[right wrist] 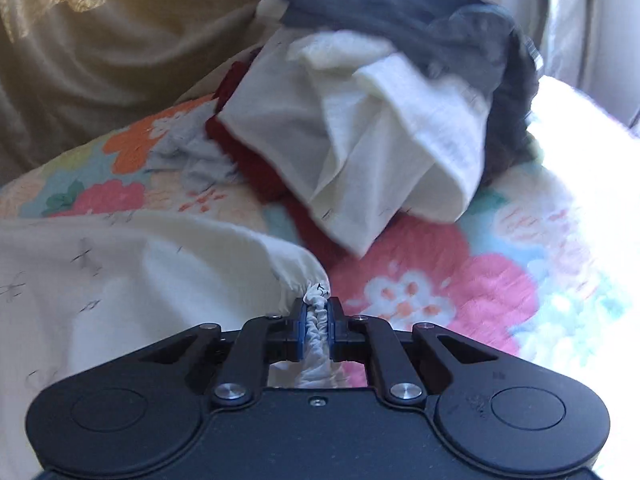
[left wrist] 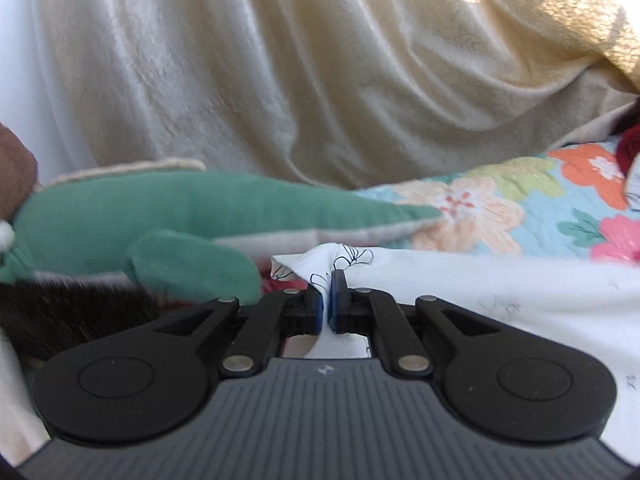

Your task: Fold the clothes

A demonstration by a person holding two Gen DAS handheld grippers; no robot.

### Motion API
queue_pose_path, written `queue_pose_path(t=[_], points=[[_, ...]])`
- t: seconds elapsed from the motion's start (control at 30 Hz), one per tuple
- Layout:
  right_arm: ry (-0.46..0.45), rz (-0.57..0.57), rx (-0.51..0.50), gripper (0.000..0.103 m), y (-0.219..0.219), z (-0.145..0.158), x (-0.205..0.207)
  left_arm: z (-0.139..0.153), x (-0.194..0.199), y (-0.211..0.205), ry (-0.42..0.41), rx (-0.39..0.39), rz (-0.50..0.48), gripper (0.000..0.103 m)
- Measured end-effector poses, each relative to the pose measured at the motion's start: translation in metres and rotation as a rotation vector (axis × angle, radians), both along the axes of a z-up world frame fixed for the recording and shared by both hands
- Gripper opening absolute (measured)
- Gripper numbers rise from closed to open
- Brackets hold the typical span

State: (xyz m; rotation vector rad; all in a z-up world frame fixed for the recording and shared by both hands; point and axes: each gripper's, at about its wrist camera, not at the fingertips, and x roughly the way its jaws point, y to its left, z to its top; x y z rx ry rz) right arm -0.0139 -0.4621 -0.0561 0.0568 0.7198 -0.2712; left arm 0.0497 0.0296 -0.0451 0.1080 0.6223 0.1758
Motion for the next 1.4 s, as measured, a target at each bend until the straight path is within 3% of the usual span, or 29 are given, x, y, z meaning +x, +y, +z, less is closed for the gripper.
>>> queue_pose_path(t=[0.07,0.1,0.13,0.17,0.27,0.33,0.37,0.43,0.53,0.6,0.67,0.77,0.8,0.9,1.0,1.07,1.17,1.3,1.4], points=[[-0.082,-0.044,-0.018,0.011,-0.001,0.012,0.000,-0.005,-0.002,-0.004,0.009,-0.001,-0.003,0.004],[-0.089,-0.041,-0.004,0.014,-0.001,0.014,0.003,-0.008,-0.001,-0.009,0.012,0.042,0.001,0.004],[-0.068,-0.026,0.020,0.022,-0.001,0.014,0.005,-0.010,0.001,-0.012,0.012,0.068,0.004,0.005],[-0.044,-0.018,0.027,0.038,-0.001,0.012,0.006,-0.010,0.003,-0.012,0.013,0.075,0.006,0.006],[-0.057,-0.124,-0.055,0.060,0.006,0.018,-0.019,0.000,0.001,-0.008,0.016,0.047,0.020,0.010],[-0.074,-0.171,0.012,0.062,0.000,0.031,-0.040,0.011,-0.005,-0.004,0.012,0.023,0.030,0.033],[-0.092,-0.173,0.073,0.062,-0.005,0.040,-0.050,0.018,-0.015,-0.004,-0.008,0.029,0.025,0.039],[-0.125,-0.150,0.153,0.062,-0.010,0.059,-0.065,0.034,-0.035,-0.005,-0.047,0.042,0.013,0.063],[-0.180,-0.103,0.150,0.062,0.002,0.083,-0.094,0.056,-0.070,-0.008,-0.084,0.059,-0.059,0.084],[-0.153,-0.025,0.113,0.062,0.017,0.092,-0.107,0.068,-0.091,-0.007,-0.106,0.008,-0.130,0.093],[-0.104,0.062,0.084,0.062,0.032,0.100,-0.119,0.075,-0.107,-0.010,-0.083,-0.027,-0.166,0.094],[-0.011,0.142,0.149,0.062,0.044,0.111,-0.136,0.086,-0.128,-0.019,-0.048,-0.011,-0.198,0.094],[0.015,0.157,0.169,0.062,0.045,0.114,-0.144,0.090,-0.136,-0.023,-0.052,0.026,-0.208,0.094],[0.096,0.202,0.222,0.062,0.048,0.121,-0.168,0.099,-0.163,-0.044,-0.078,0.266,-0.208,0.095],[0.178,0.282,0.214,0.062,0.048,0.119,-0.191,0.105,-0.189,-0.060,-0.074,0.480,-0.198,0.095],[0.233,0.337,0.205,0.063,0.048,0.117,-0.206,0.111,-0.204,-0.060,-0.031,0.458,-0.248,0.095],[0.315,0.419,0.191,0.062,0.048,0.115,-0.229,0.115,-0.221,-0.057,0.124,0.367,-0.264,0.095],[0.375,0.499,0.158,0.062,0.046,0.109,-0.251,0.112,-0.250,-0.040,0.305,0.149,-0.251,0.095],[0.393,0.524,0.156,0.062,0.039,0.097,-0.255,0.098,-0.288,-0.028,0.375,-0.003,-0.244,0.095]])
